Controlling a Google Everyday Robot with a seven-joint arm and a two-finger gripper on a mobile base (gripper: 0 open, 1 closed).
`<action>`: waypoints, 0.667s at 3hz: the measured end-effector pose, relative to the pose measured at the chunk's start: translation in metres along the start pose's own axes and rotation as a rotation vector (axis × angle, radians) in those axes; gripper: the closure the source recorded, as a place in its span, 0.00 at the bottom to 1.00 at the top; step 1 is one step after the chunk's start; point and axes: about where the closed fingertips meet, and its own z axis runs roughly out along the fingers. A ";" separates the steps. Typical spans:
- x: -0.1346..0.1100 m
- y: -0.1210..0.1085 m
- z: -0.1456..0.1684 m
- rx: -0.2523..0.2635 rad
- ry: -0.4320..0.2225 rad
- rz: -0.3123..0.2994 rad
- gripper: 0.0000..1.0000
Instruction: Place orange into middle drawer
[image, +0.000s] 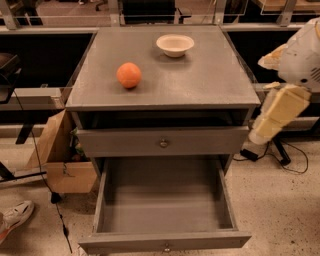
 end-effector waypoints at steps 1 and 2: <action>-0.042 -0.029 0.063 -0.005 -0.134 0.077 0.00; -0.092 -0.086 0.125 0.030 -0.227 0.197 0.00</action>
Offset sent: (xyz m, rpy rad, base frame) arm 0.2599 0.1542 -0.0767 0.4194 -0.0841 -0.2472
